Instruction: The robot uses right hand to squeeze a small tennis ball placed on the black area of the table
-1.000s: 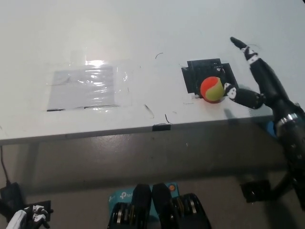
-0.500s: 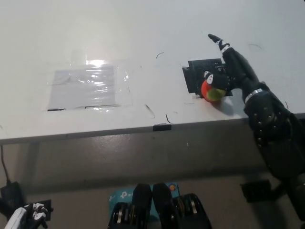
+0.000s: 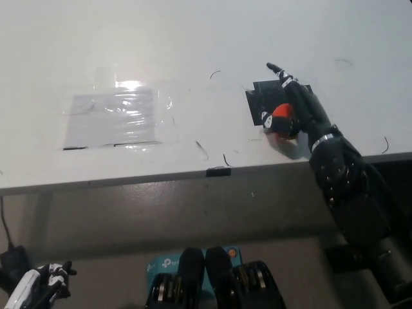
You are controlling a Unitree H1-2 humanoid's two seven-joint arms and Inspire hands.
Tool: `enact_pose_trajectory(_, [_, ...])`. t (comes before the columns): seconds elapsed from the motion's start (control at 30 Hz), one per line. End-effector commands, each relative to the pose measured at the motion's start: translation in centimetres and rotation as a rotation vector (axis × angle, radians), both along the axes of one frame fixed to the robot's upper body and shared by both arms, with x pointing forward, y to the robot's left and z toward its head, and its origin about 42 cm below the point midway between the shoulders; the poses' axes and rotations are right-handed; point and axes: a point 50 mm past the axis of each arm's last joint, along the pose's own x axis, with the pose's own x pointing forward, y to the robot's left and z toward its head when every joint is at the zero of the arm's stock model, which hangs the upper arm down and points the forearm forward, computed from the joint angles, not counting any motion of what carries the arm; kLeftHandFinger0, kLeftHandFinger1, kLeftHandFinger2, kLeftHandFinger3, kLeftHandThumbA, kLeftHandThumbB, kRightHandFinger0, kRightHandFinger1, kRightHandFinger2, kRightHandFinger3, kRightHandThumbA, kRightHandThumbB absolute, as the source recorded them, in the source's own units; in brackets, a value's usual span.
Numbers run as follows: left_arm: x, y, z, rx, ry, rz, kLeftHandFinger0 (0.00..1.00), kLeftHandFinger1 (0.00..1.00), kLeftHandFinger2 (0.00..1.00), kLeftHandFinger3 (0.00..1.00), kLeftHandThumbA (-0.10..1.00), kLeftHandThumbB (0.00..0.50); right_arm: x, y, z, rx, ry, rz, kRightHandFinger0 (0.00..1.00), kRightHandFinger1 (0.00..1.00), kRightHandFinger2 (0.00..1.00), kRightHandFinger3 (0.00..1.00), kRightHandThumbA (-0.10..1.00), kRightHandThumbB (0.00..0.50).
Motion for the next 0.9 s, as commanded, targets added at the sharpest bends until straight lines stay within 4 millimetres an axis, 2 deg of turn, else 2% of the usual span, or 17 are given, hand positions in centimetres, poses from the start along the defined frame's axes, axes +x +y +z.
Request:
enact_pose_trajectory(0.0, [0.7,0.5,1.0,0.013,-0.033,-0.033,0.03,0.03,0.24,0.46,0.7,0.369,-0.5,0.1,-0.1,-0.009,-0.048,-0.003,1.0,1.0,1.0,1.0,0.58,0.42])
enact_pose_trajectory(0.07, [0.7,0.4,1.0,0.025,-0.034,-0.036,0.02,0.02,0.23,0.45,0.73,0.382,-0.7,0.0,-0.6,-0.012,-0.031,-0.009,1.0,1.0,1.0,1.0,0.57,0.416])
enact_pose_trajectory(0.1, [0.8,0.2,1.2,0.018,-0.037,-0.039,0.01,0.02,0.23,0.44,0.7,0.359,-1.1,-0.2,-1.8,0.008,-0.004,-0.015,1.0,1.0,1.0,1.0,0.49,0.408])
enact_pose_trajectory(0.17, [0.9,0.0,1.1,0.008,-0.038,-0.039,0.01,0.02,0.22,0.44,0.69,0.352,-1.2,-0.4,-2.5,0.01,0.009,-0.019,1.0,1.0,1.0,1.0,0.46,0.398])
enact_pose_trajectory(0.3, [0.6,0.0,1.0,0.015,-0.033,-0.042,0.01,0.02,0.24,0.45,0.71,0.36,-1.7,-0.7,-4.4,0.006,0.048,-0.029,1.0,1.0,1.0,1.0,0.43,0.383])
enact_pose_trajectory(0.47, [0.4,-0.1,0.9,0.023,-0.024,-0.054,0.0,0.01,0.24,0.48,0.7,0.356,-1.9,-1.0,-6.2,-0.049,0.1,-0.034,1.0,1.0,1.0,1.0,0.45,0.366])
enact_pose_trajectory(0.6, [0.4,-0.1,1.2,0.034,-0.028,-0.061,0.03,0.04,0.26,0.48,0.71,0.333,-1.1,-0.6,-6.1,-0.063,0.086,-0.003,1.0,1.0,1.0,1.0,0.42,0.364])
enact_pose_trajectory(0.63, [0.4,-0.2,1.3,0.04,-0.03,-0.065,0.04,0.06,0.29,0.52,0.71,0.323,-1.0,-0.3,-5.8,-0.063,0.086,0.003,1.0,1.0,1.0,1.0,0.44,0.37])
enact_pose_trajectory(0.7, [0.4,-0.3,1.4,0.035,-0.044,-0.072,0.0,0.01,0.26,0.53,0.7,0.305,-0.6,0.5,-5.0,-0.083,0.073,0.029,1.0,1.0,1.0,1.0,0.46,0.368])
enact_pose_trajectory(0.73, [0.5,-0.4,1.4,0.035,-0.046,-0.073,0.0,0.01,0.26,0.53,0.7,0.304,-0.6,0.4,-4.9,-0.083,0.07,0.028,1.0,1.0,1.0,1.0,0.46,0.367])
enact_pose_trajectory(0.77, [0.5,-0.4,1.4,0.034,-0.049,-0.076,0.0,0.0,0.25,0.53,0.72,0.318,-0.1,1.5,-3.9,-0.088,0.058,0.052,1.0,1.0,1.0,1.0,0.44,0.369])
enact_pose_trajectory(0.87, [0.7,-0.5,1.6,0.034,-0.043,-0.074,0.0,0.0,0.24,0.5,0.73,0.337,0.3,2.3,-3.1,-0.096,0.04,0.066,1.0,1.0,1.0,1.0,0.44,0.373])
